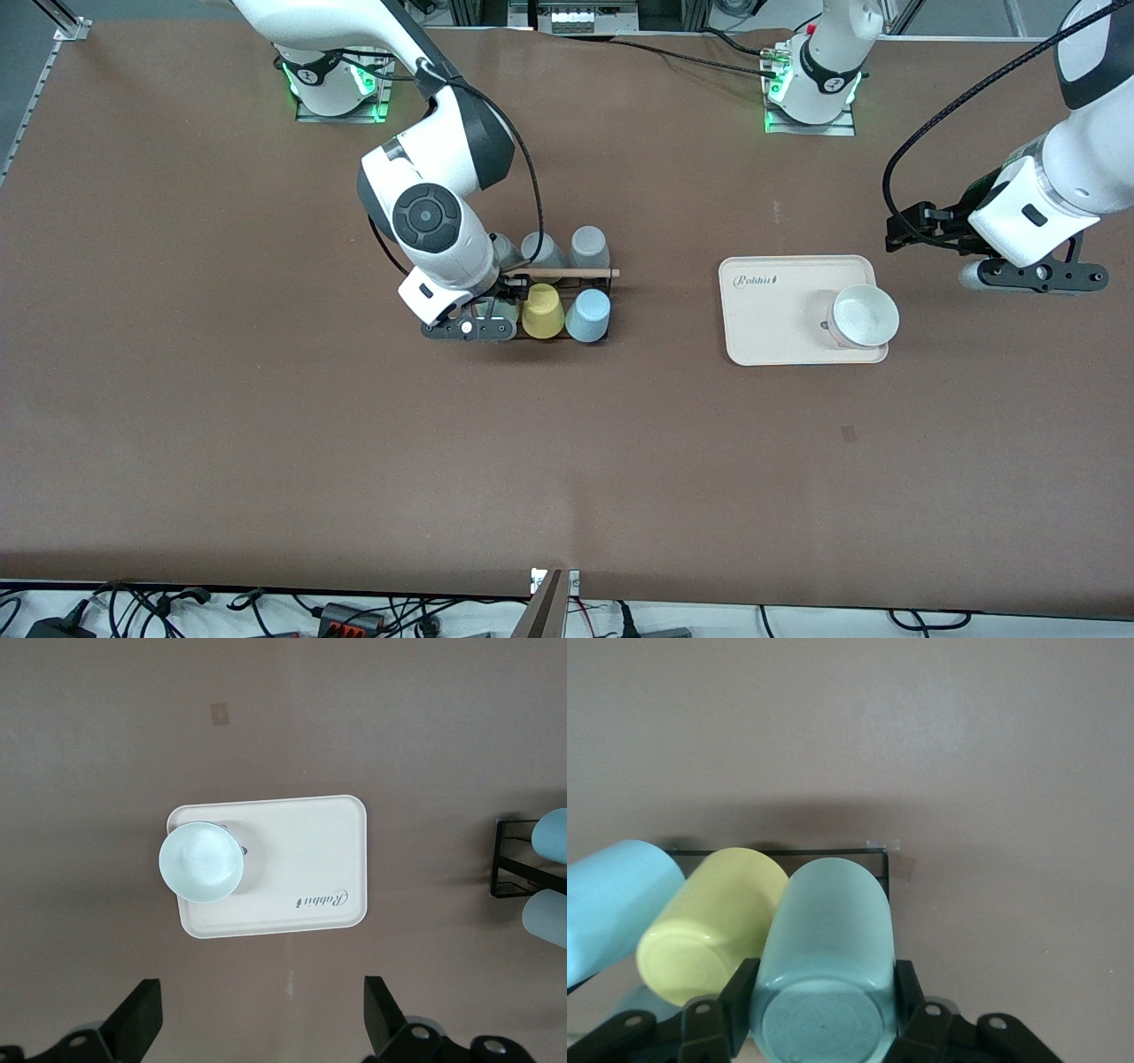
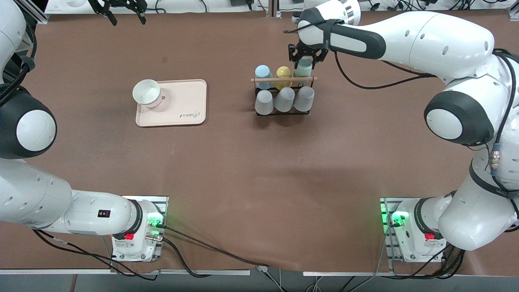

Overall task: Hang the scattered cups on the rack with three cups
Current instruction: 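Carry the pale teal cup to the rack beside the yellow cup, then open the right gripper and withdraw it from the rack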

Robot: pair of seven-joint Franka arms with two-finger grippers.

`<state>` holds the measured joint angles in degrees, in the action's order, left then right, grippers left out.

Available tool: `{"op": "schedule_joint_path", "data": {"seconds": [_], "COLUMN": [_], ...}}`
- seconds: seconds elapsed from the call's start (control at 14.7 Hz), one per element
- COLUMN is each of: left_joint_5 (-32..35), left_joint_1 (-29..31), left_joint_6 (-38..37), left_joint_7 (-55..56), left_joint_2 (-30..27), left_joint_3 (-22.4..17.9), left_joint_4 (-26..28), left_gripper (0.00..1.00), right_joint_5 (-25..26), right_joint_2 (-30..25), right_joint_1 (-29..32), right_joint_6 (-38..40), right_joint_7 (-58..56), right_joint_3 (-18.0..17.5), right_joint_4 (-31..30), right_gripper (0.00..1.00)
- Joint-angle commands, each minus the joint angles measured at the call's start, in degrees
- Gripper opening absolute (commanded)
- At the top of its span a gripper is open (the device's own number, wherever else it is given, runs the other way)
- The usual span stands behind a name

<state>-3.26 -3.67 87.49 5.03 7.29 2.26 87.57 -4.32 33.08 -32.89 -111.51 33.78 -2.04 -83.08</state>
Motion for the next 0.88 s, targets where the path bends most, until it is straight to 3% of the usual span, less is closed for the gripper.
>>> {"op": "schedule_joint_path", "data": {"seconds": [0.0, 0.54, 0.61, 0.68, 0.75, 0.82], "left_joint_5": [-1.0, -1.0, -1.0, -1.0, -1.0, -1.0], "left_joint_1": [0.4, 0.4, 0.4, 0.4, 0.4, 0.4], "left_joint_6": [-0.4, -0.4, -0.4, -0.4, -0.4, -0.4], "left_joint_7": [-0.4, -0.4, -0.4, -0.4, -0.4, -0.4], "left_joint_2": [-1.2, -1.2, -1.2, -1.2, -1.2, -1.2], "left_joint_3": [0.0, 0.0, 0.0, 0.0, -0.1, 0.0], "left_joint_4": [0.8, 0.8, 0.8, 0.8, 0.8, 0.8], "left_gripper": [1.0, 1.0, 1.0, 1.0, 1.0, 1.0], "right_joint_5": [-0.4, -0.6, -0.6, -0.7, -0.7, -0.8], "right_joint_2": [2.0, 4.0, 4.1, 4.2, 4.2, 4.0], "right_joint_1": [-0.4, -0.3, -0.3, 0.0, 0.2, 0.3], "right_joint_6": [1.3, 0.3, 0.3, 0.3, 0.3, 0.4], "right_joint_7": [1.7, 2.5, 2.5, 3.7, 5.4, 6.8], "right_joint_3": [0.5, 0.5, 0.5, 0.5, 0.5, 0.5], "right_joint_4": [2.0, 2.2, 2.2, 2.1, 2.1, 2.6], "right_gripper": [0.13, 0.13, 0.23, 0.74, 1.0, 1.0]}}
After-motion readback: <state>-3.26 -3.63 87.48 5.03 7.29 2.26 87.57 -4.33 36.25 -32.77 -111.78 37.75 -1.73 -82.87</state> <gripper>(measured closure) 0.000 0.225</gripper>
